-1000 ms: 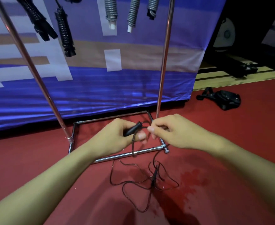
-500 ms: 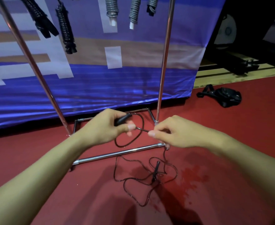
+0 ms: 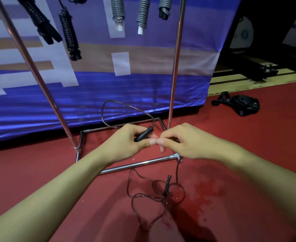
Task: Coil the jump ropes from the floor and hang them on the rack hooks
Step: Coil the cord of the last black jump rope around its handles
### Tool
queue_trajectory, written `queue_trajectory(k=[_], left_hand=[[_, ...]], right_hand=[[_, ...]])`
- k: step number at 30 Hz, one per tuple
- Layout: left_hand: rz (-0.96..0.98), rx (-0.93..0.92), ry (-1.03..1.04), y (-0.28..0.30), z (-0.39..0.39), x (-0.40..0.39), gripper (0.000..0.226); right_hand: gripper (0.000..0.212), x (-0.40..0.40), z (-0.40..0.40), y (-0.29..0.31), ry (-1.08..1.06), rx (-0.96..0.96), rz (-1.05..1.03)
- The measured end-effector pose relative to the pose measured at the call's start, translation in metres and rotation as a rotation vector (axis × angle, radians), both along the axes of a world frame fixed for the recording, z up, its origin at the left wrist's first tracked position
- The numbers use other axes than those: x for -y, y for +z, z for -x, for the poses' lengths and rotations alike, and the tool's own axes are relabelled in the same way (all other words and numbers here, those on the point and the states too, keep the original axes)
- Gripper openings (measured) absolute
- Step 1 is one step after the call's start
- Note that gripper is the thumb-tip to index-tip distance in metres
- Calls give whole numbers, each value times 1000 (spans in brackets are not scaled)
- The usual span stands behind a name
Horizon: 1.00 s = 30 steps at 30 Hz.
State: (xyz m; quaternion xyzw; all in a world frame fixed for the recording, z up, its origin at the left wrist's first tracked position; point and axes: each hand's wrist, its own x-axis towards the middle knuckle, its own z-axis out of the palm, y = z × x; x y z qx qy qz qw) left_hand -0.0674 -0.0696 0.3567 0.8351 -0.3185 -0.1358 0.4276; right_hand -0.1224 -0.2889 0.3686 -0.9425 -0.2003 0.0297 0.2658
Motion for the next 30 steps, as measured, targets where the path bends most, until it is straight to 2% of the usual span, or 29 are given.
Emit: queue_trajectory(k=[3, 6, 8, 12, 16, 18, 22, 25, 27, 30], left_hand=[[-20, 75, 4, 5, -9, -2, 7], [-50, 79, 103, 8, -23, -17, 3], [-69, 17, 93, 3, -24, -23, 10], [-69, -78, -61, -6, -9, -3, 31], [-71, -15, -108, -7, -4, 15, 14], [-60, 55, -68, -3, -9, 11, 16], [-145, 94, 65, 4, -32, -19, 19], [-172, 7, 79, 4, -35, -31, 20], [-138, -28, 17, 7, -27, -20, 26], [-55, -132, -81, 12, -18, 2, 30]], right_hand=[[38, 12, -1, -1, -23, -127, -4], [41, 35, -3, -4, -19, -303, -4], [38, 45, -4, -7, -21, -292, -14], [33, 29, -4, -7, -11, -197, 11], [33, 15, -6, 0, -7, -87, -34], [39, 22, -8, 1, -12, -157, -42], [56, 57, -9, -8, -63, -399, 126], [49, 63, -7, -12, -82, -451, -85], [45, 48, -9, -7, -58, -366, -97], [42, 27, -13, -1, 16, -149, 110]])
